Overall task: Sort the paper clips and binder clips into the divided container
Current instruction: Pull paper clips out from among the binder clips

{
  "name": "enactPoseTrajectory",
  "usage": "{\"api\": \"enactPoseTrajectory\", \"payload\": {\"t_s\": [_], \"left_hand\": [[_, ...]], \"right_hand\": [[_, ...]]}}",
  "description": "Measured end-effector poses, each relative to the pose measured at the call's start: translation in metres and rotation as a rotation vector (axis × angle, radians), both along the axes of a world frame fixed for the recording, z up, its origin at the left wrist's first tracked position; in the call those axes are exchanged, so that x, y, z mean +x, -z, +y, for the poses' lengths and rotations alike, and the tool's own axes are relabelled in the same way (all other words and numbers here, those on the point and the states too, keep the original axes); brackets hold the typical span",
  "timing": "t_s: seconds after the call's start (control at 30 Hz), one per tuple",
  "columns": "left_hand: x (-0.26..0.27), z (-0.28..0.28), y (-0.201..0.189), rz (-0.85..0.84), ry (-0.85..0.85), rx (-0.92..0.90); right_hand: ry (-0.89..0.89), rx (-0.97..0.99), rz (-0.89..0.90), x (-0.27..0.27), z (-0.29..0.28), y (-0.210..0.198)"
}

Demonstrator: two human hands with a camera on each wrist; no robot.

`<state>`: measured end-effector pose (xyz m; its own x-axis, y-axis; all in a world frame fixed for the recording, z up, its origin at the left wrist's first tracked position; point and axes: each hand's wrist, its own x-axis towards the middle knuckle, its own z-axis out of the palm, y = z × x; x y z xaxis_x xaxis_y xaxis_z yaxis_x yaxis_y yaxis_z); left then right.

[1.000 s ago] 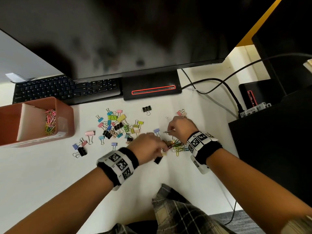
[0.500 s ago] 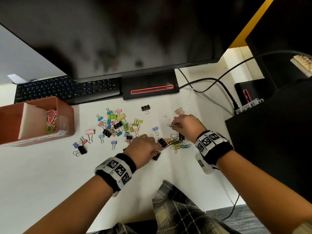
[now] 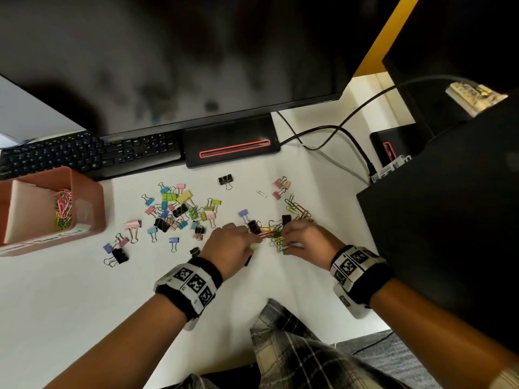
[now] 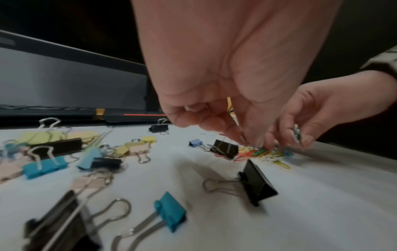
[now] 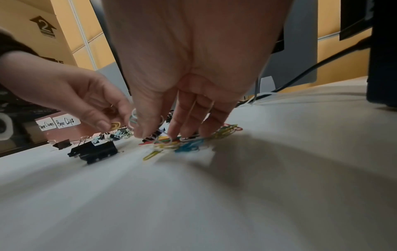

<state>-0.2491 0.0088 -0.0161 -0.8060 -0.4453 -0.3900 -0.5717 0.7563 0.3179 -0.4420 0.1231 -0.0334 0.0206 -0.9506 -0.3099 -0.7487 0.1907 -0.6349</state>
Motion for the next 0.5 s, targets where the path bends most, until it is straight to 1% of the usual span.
{"api": "enactPoseTrajectory", "payload": {"t_s": [0.03, 0.07, 0.13, 0.23, 0.3, 0.4, 0.5], "left_hand": [[-0.002, 0.002, 0.001, -0.036, 0.016, -0.016], [-0.003, 0.002, 0.003, -0.060, -0.003, -0.030], [-0.003, -0.003, 0.006, -0.077, -0.086, -0.035], [0.003, -0.010, 0.009, -0.076, -0.181, -0.042], [0.005, -0.012, 0.010, -0.044, -0.210, -0.024], [-0.002, -0.008, 0.012, 0.022, -0.164, 0.019], [-0.016, -0.006, 0.016, -0.001, -0.117, 0.033]], "right_hand": [[0.003, -0.026, 0.019, 0.001, 0.000, 0.002], [0.003, -0.052, 0.041, 0.002, -0.002, 0.004], [0.016, -0.078, 0.089, 0.002, -0.006, 0.006], [0.072, -0.107, 0.133, 0.000, -0.009, 0.008], [0.103, -0.101, 0.130, 0.002, -0.010, 0.010], [0.112, -0.071, 0.085, 0.006, -0.009, 0.012], [0.059, -0.096, 0.119, 0.009, -0.010, 0.016]]}}
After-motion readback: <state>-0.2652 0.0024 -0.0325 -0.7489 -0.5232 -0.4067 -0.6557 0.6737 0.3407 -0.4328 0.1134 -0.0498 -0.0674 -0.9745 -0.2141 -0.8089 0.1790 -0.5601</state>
